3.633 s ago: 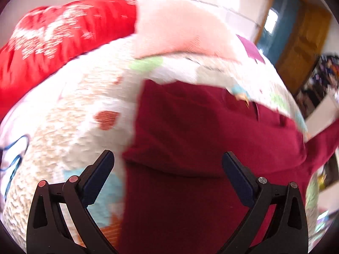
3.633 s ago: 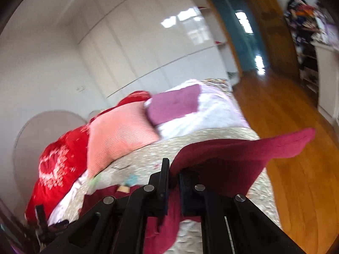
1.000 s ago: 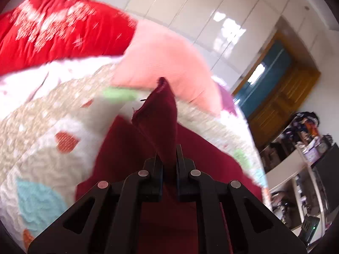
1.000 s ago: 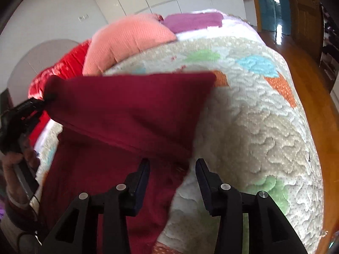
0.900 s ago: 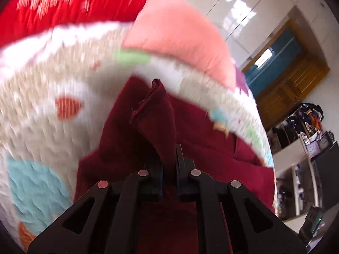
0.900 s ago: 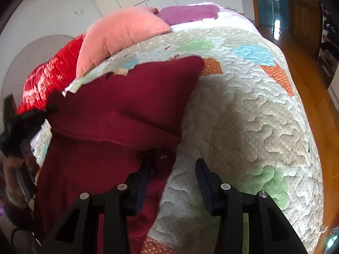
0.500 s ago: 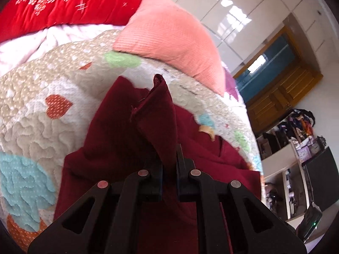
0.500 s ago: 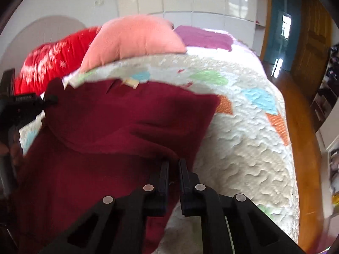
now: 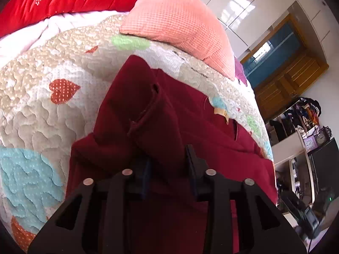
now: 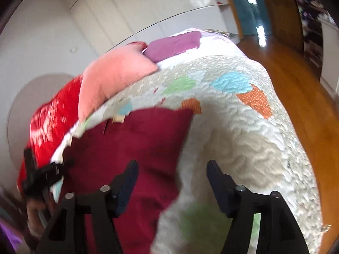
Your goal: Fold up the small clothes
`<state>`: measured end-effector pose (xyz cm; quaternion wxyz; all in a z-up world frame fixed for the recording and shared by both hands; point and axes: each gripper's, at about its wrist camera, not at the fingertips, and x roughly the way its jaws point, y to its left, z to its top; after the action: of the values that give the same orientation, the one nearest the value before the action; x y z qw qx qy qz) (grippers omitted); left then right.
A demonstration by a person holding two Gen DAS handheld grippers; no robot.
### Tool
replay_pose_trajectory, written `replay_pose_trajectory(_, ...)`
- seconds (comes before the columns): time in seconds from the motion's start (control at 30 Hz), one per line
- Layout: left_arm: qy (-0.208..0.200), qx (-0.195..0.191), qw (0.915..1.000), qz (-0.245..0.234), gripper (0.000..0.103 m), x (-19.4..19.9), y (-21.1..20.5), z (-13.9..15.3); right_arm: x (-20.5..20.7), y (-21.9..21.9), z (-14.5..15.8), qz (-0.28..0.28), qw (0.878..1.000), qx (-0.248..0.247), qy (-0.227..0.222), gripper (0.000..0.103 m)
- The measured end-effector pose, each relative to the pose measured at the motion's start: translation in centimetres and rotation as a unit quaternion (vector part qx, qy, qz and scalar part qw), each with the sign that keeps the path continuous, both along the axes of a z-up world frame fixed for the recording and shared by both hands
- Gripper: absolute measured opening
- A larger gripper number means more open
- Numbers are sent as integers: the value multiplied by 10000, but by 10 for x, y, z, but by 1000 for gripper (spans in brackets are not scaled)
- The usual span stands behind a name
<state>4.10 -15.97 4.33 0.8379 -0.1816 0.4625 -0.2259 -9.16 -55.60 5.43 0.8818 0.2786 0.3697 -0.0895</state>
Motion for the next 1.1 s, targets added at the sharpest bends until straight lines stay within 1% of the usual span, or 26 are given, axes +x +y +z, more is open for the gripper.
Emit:
replay_pose_trajectory(0.07,-4,-55,10000,74,35,3,2,-1,29,-3,-12,6,9996,270,108,65)
replay_pose_trajectory(0.1,-8,-67,9999,110,35,6,2,-1,42,-4,-20,57,9989,429,204,62)
replay_pose_trajectory(0.13,-46,-84,9999,122,35,9,2,0,55,-8,-30,115,9978,575,303,44)
replay_pose_trajectory(0.17,-108,-88,9998,110,35,11,2,2,62,-11,-36,54,9980,497,395,32)
replay_pose_trajectory(0.2,-244,-76,9997,50,35,13,-1,7,61,-9,-34,-31,9989,355,312,19)
replay_pose_trajectory(0.23,-382,-69,9992,-20,35,15,-3,11,58,-10,-27,-59,9994,315,148,13)
replay_pose_trajectory(0.27,-536,-54,9985,-71,35,16,-5,17,55,-9,-21,-96,9996,271,10,13)
replay_pose_trajectory(0.3,-742,-19,9972,-46,35,15,-4,23,48,-7,-15,-185,9998,43,-115,12)
replay_pose_trajectory(0.33,-886,80,9960,52,35,15,-2,26,43,-5,-13,-276,9993,-235,-120,12)
replay_pose_trajectory(0.37,-906,289,9953,191,35,16,0,24,43,-3,-12,-386,9978,-544,-44,12)
replay_pose_trajectory(0.4,-780,508,9953,262,35,18,1,18,43,-3,-16,-516,9944,-905,167,11)
replay_pose_trajectory(0.43,-569,677,9957,266,35,22,2,9,44,-5,-23,-526,9939,-917,300,11)
replay_pose_trajectory(0.47,-359,709,9966,236,35,24,5,-1,44,-10,-28,-478,9957,-712,364,11)
replay_pose_trajectory(0.5,-225,589,9977,229,35,23,13,-9,40,-15,-28,-496,9968,-529,340,11)
replay_pose_trajectory(0.57,-230,395,9986,271,35,19,24,-11,30,-16,-14,-555,9977,-379,105,13)
replay_pose_trajectory(0.6,-230,328,9988,283,35,17,27,-8,27,-13,-4,-459,9984,-317,-65,13)
replay_pose_trajectory(0.67,-219,249,9990,303,35,16,30,-3,32,0,10,-109,9995,-182,-222,23)
replay_pose_trajectory(0.7,-214,196,9992,278,35,16,30,0,36,10,14,114,9996,-162,-222,34)
replay_pose_trajectory(0.73,-198,177,9994,236,35,15,30,3,40,20,19,326,9991,-212,-188,39)
replay_pose_trajectory(0.83,-218,264,9993,133,35,11,27,11,43,46,26,699,9964,-472,-131,39)
replay_pose_trajectory(0.9,-349,365,9987,28,35,4,24,15,37,59,24,810,9941,-723,23,39)
replay_pose_trajectory(0.97,-445,572,9974,-57,35,-1,17,12,23,69,14,810,9909,-1041,282,39)
replay_pose_trajectory(1.03,-410,813,9958,-116,37,-2,12,6,12,75,-5,857,9849,-1359,641,33)
replay_pose_trajectory(1.1,-289,1084,9935,-168,40,2,7,-5,2,73,-22,733,9784,-1688,947,31)
